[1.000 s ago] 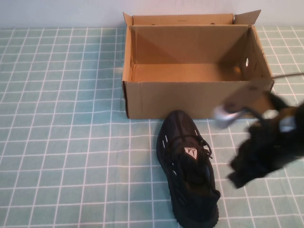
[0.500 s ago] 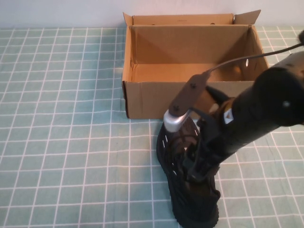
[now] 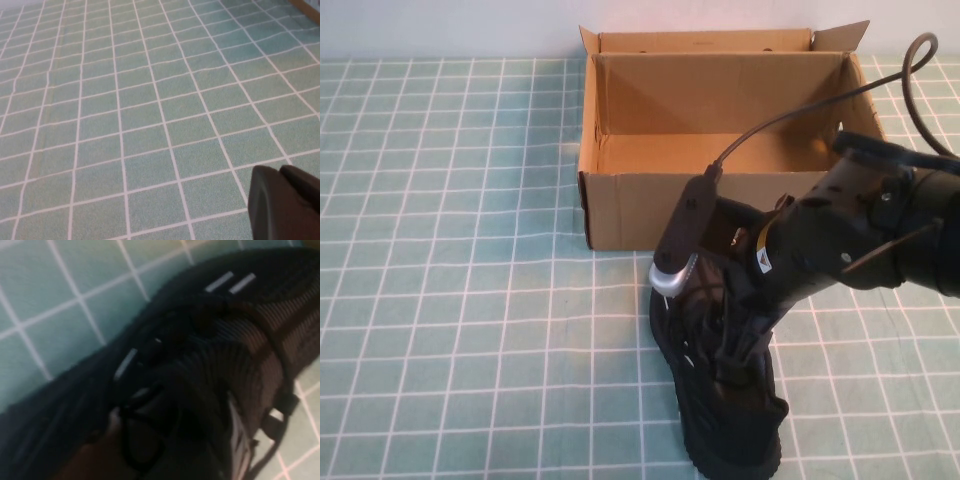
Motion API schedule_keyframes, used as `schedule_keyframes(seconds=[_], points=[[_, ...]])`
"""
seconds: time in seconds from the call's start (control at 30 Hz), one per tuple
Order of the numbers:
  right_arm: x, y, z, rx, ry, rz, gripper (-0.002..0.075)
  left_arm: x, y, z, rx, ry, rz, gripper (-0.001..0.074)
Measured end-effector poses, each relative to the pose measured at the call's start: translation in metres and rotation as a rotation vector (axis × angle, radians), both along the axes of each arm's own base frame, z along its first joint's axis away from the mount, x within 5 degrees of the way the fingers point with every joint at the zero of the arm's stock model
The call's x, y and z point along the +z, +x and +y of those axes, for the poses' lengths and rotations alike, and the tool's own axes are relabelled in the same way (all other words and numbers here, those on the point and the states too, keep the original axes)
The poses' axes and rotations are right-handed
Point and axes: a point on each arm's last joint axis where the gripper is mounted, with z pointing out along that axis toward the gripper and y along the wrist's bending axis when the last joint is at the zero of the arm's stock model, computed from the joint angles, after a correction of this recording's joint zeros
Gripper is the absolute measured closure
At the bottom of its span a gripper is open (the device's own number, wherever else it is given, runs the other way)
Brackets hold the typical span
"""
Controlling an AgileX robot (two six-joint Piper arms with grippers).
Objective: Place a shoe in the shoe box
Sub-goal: Pick up the shoe from the table
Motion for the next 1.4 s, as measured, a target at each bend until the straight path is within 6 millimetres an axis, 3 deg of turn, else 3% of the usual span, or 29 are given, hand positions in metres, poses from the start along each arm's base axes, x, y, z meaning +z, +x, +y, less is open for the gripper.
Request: schedule_keyframes(seconds=[0.43,0.8,0.97,1.27,1.4], points=[[0.0,0.005,0.001,-0.017,0.003,-0.048,0.0256,0.0,0.0,0.0,0.0,0.0,0.0,0.0738],[-0.015,0.01,0.005,-0.014,-0.019,-0.022,0.0306,0.0,0.0,0.0,0.0,0.0,0.0,0.0738],[-0.016,0.01,0.005,-0.014,-0.021,-0.021,0.0409,0.0,0.0,0.0,0.0,0.0,0.0,0.0738],[-0.019,0.008,0.005,-0.024,-0.034,0.009,0.0671,0.0,0.0,0.0,0.0,0.0,0.0,0.0738],[-0.016,0.004,0.002,-0.043,-0.05,0.033,0.0722,0.0,0.0,0.0,0.0,0.0,0.0,0.0738]])
